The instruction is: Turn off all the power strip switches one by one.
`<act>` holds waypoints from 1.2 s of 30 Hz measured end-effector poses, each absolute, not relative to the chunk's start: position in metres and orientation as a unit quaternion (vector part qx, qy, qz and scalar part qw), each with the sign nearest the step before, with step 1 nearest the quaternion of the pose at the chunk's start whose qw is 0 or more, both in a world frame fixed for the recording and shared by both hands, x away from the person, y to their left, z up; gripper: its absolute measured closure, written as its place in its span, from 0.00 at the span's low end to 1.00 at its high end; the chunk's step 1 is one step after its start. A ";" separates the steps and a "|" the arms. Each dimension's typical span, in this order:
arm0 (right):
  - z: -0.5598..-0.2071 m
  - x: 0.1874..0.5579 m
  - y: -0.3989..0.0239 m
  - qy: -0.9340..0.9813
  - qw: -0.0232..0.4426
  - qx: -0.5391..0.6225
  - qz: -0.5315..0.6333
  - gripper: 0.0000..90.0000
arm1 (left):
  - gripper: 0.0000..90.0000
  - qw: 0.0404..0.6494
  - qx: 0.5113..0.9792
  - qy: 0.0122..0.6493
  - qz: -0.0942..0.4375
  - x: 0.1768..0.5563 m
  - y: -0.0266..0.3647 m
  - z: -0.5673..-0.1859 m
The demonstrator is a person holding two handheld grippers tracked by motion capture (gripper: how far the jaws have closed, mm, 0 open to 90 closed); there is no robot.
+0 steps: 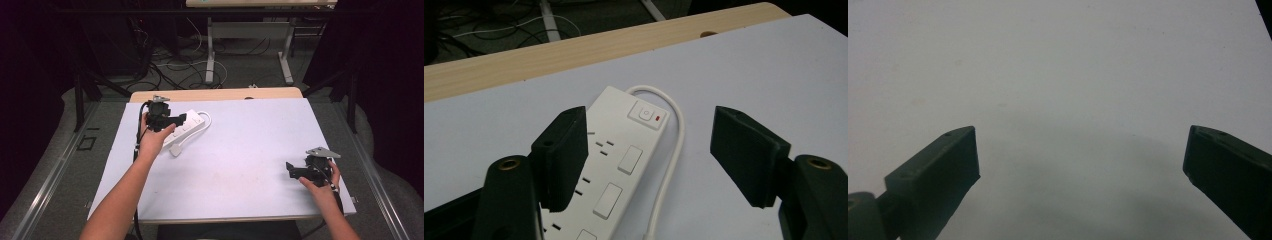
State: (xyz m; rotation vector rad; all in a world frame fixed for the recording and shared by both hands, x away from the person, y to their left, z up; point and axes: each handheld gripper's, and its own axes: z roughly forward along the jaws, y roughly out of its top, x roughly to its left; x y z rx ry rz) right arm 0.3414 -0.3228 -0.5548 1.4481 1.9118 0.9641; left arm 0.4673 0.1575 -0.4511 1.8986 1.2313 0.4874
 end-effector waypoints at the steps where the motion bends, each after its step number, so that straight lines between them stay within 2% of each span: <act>1: -0.555 0.341 -0.323 0.713 0.276 0.537 0.357 0.01 | 0.39 0.401 0.751 0.489 0.190 0.469 0.156 -0.451; 23: -0.557 0.343 -0.323 0.714 0.272 0.540 0.354 0.01 | 0.74 0.377 0.745 0.520 0.182 0.500 0.137 -0.458; 36: -0.559 0.344 -0.323 0.715 0.269 0.538 0.356 0.01 | 0.90 0.359 0.750 0.522 0.188 0.518 0.120 -0.463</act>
